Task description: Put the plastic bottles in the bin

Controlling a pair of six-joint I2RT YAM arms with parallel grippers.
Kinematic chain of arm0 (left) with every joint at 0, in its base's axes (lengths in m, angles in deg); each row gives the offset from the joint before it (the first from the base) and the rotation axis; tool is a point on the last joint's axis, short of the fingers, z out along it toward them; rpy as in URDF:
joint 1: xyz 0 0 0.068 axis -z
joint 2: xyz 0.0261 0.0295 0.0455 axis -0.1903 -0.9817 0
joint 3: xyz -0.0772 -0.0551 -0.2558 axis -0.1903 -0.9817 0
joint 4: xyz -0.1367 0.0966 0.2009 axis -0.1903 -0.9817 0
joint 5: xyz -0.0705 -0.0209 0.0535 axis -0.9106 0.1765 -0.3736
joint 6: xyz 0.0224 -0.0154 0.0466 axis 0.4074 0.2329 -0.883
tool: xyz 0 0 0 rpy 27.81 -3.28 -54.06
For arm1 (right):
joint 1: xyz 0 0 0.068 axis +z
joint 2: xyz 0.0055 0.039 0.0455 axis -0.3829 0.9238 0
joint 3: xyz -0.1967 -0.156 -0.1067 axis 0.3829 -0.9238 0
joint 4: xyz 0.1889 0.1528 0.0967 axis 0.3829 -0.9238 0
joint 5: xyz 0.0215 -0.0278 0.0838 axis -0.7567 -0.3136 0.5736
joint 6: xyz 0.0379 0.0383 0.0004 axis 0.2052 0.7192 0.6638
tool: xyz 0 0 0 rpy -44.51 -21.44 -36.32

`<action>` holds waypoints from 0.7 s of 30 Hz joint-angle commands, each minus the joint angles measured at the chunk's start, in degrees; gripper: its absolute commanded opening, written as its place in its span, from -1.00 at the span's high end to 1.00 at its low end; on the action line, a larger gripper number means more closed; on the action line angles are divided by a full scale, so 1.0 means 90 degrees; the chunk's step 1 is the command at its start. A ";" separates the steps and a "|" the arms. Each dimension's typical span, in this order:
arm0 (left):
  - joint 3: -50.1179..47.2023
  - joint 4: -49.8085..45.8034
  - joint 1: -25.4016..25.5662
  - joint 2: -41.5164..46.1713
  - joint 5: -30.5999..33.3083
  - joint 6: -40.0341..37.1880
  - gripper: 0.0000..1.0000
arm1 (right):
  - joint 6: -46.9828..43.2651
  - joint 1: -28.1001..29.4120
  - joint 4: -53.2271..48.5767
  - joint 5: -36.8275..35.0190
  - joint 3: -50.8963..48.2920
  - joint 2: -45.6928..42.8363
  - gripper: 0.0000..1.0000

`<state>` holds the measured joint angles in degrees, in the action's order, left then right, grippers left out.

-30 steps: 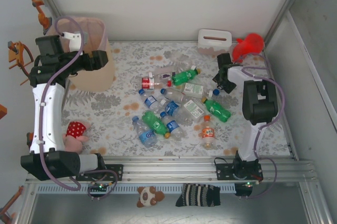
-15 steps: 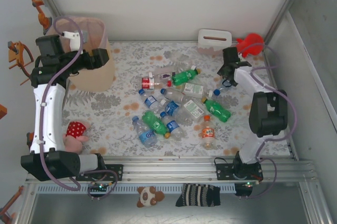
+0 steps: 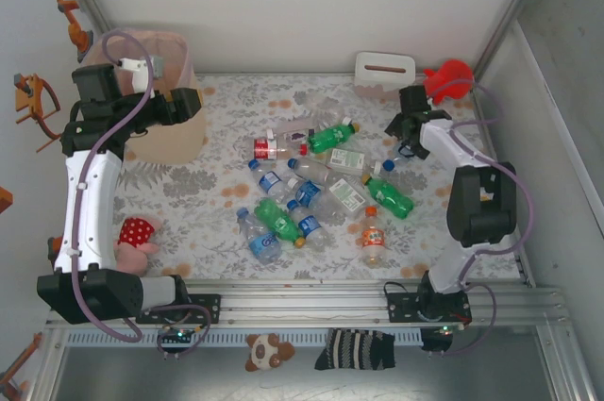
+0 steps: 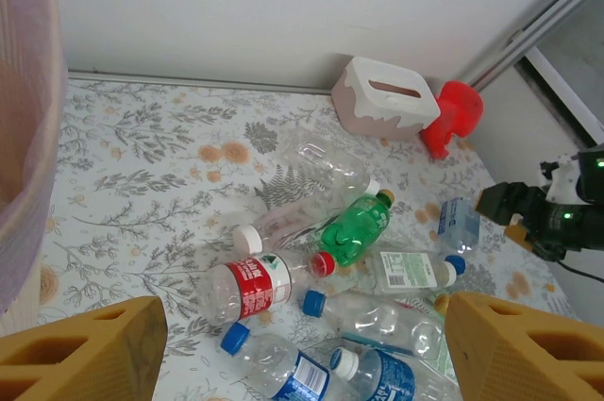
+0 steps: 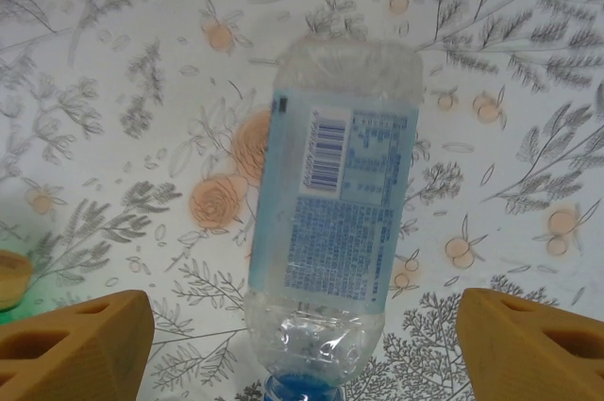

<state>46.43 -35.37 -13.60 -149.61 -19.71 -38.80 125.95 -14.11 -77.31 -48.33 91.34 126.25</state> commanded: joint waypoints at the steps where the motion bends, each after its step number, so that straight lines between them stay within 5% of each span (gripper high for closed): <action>1: -0.0059 0.0083 0.0037 0.0186 -0.0155 0.0031 -0.54 | 0.0763 0.0036 -0.0135 0.0037 0.0042 0.0275 -0.70; 10: -0.0224 0.0078 0.0057 0.0192 -0.0155 0.0018 -0.54 | 0.1032 0.0043 0.0288 0.0549 0.0070 0.1099 -0.60; 21: -0.0314 0.0097 0.0105 0.0207 -0.0123 0.0018 -0.54 | 0.0991 0.0042 0.0359 0.0338 -0.0141 0.1091 -0.17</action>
<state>44.16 -35.33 -13.10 -149.13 -19.69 -38.80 134.10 -14.07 -74.14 -43.41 91.12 137.31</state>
